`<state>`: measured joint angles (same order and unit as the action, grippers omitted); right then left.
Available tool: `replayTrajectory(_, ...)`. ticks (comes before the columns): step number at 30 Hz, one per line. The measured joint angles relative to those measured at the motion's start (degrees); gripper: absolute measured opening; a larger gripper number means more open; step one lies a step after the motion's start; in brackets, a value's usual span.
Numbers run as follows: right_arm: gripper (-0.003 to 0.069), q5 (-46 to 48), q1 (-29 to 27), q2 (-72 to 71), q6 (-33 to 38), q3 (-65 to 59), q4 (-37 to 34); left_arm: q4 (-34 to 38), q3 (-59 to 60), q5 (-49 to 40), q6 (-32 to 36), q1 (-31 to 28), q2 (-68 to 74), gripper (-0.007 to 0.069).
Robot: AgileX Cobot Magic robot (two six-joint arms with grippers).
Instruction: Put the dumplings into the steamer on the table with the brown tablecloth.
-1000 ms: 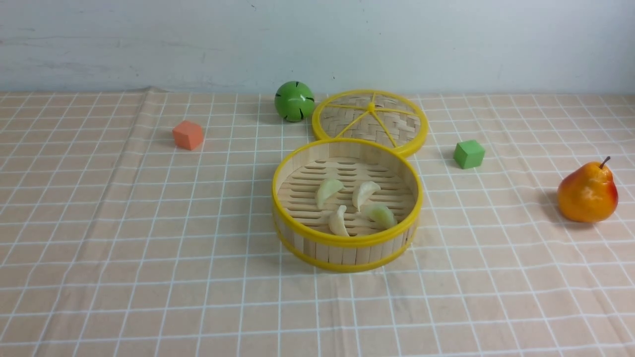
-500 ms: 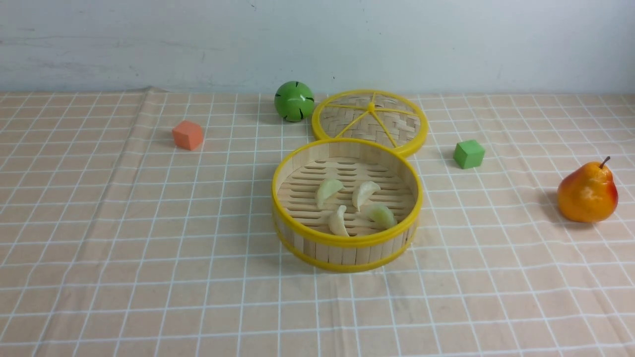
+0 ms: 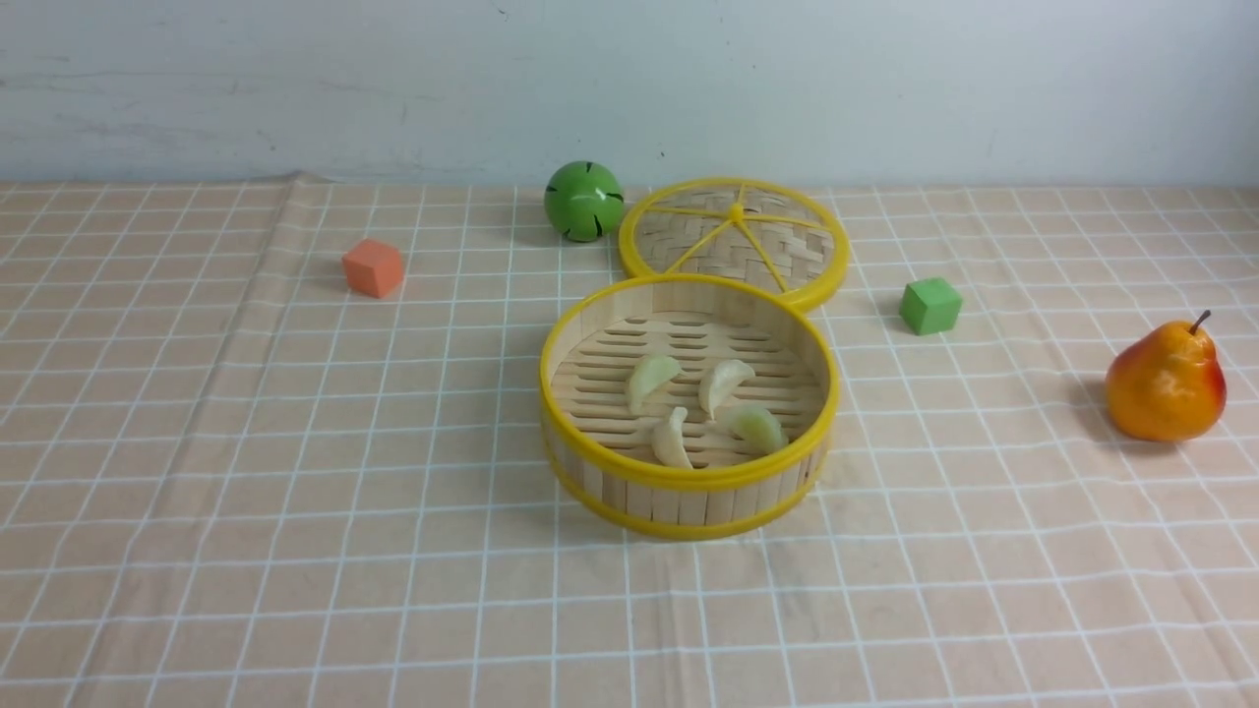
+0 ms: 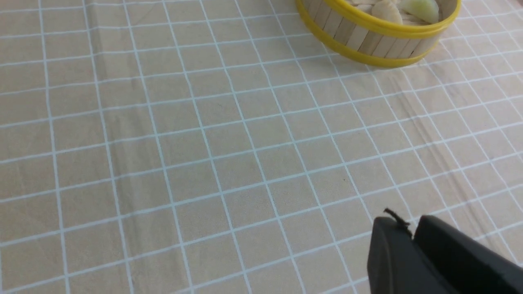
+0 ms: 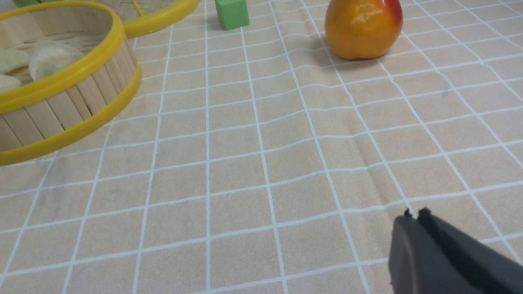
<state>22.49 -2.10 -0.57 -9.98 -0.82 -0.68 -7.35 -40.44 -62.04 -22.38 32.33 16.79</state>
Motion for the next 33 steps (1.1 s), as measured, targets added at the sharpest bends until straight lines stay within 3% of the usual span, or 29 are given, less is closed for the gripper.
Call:
replayTrajectory(9, 0.0, 0.0, -0.04, 0.0, 0.0, 0.0, -0.05, -0.61, 0.51, 3.67, -0.56, -0.28, 0.0, 0.0051)
replayTrajectory(12, 0.0002, 0.0, -0.04, 0.0, 0.0, 0.0, -0.05, -1.08, 2.76, 12.84, -1.03, -3.49, -0.55, -0.0014)
replayTrajectory(21, 0.0011, 0.0, -0.04, 0.0, -0.08, 0.0, -0.05, 0.69, 25.94, 51.26, -1.12, -20.98, -10.56, -0.0014)
replayTrajectory(24, 0.0011, 0.02, -0.04, 0.0, -0.08, 0.0, -0.05, 0.69, 34.22, 58.48, -1.12, -26.4, -13.49, -0.0014)
replayTrajectory(28, 0.0013, 0.02, -0.04, 0.0, -0.08, 0.0, -0.05, 0.69, 41.47, 60.55, -1.14, -31.13, -16.83, -0.0014)
replayTrajectory(33, 0.0019, 0.02, -0.04, 0.0, -0.08, 0.0, -0.05, 0.69, 41.99, 54.13, -0.38, -33.02, -17.4, -0.0014)
